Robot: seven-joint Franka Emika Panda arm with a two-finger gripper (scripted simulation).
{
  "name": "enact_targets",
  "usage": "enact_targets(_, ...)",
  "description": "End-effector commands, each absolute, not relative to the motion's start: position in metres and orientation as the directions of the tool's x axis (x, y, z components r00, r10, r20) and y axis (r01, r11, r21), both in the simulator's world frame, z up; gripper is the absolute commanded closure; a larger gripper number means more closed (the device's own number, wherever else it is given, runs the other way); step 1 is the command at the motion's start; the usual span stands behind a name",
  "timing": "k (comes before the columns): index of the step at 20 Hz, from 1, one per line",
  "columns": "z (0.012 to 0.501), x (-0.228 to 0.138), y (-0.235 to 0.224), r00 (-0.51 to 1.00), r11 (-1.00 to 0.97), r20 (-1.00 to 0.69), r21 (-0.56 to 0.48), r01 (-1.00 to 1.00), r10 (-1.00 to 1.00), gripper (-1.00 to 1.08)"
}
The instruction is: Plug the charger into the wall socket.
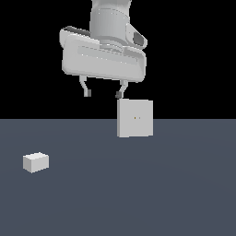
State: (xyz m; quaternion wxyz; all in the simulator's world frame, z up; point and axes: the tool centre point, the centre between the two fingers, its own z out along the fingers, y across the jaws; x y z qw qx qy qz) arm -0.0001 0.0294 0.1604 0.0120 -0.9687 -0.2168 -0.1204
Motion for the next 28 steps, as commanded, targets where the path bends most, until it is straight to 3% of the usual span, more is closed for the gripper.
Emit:
enact_targets(1,0.106,-0.022,0.116,0.792,-0.809,0.222,-0.024,0.587,0.568,-0.92)
enact_targets(16,0.070,-0.055,0.159,0.567,-0.597,0.323,-0.005,0.802,0.758,-0.92)
enact_targets(28,0.063,-0.062,0.165,0.522,-0.555,0.336,0.002,0.832,0.784,-0.92)
